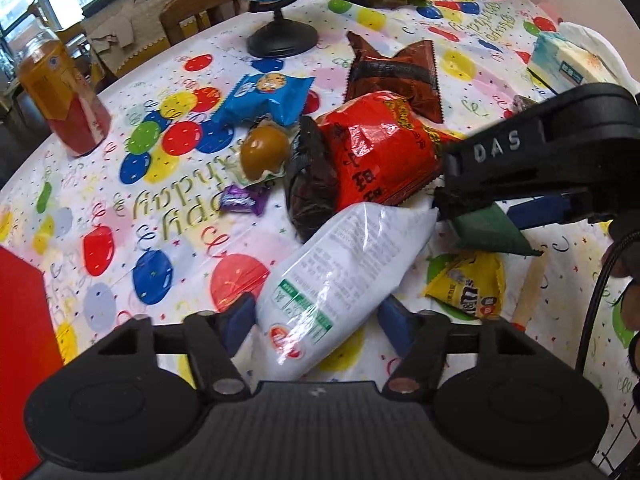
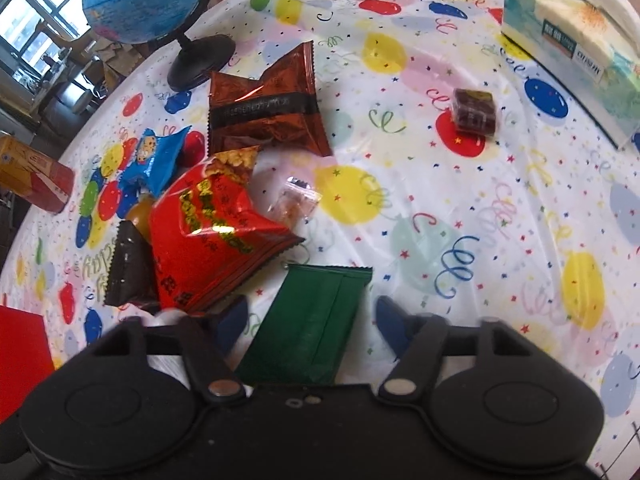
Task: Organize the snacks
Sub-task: 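Grasp the green bar with the right tool while the left tool grasps the white chip bag, then carry both snacks over the red box and open both tools to drop them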
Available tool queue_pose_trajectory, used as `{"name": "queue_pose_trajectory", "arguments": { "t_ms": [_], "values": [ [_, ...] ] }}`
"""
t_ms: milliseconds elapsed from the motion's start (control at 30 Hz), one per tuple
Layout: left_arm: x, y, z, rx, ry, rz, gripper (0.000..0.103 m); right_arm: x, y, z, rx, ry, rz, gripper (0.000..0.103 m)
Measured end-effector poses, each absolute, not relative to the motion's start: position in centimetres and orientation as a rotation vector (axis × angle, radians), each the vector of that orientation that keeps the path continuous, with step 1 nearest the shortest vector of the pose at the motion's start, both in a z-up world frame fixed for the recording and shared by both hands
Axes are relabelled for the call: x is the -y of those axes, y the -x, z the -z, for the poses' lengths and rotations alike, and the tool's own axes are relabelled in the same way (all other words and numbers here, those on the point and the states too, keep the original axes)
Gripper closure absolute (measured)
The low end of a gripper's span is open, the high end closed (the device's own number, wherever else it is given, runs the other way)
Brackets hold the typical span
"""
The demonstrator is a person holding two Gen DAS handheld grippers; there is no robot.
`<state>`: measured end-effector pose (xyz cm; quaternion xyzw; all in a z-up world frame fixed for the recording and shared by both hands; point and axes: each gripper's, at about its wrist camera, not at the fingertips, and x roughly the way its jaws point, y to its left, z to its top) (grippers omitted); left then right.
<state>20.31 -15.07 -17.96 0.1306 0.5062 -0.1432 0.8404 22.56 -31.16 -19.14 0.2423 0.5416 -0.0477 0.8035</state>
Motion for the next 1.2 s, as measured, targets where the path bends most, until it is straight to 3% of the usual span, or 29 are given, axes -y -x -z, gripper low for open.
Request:
{"name": "queue_pose_trajectory", "arguments": {
  "t_ms": [200, 433, 833, 1200],
  "values": [
    [13.7, -19.8, 17.7, -1.079, -0.212, 0.246, 0.049, 31.1, -21.9, 19.0, -1.155, -0.514, 0.066, 0.061],
    [11.9, -18.3, 17.1, -1.100, -0.118, 0.170, 0.062, 31.9, -19.9, 17.6, -1.117, -0.525, 0.028, 0.061],
    [8.2, -13.6, 12.5, -1.045, 0.053, 0.027, 0.064, 31.2, -15.4, 12.6, -1.028, -0.502, -0.131, 0.061],
    [2.3, -9.1, 6.5, -0.950, 0.178, -0.140, 0.064, 24.5, -13.3, 6.8, -0.955, -0.357, -0.379, 0.061]
  ]
}}
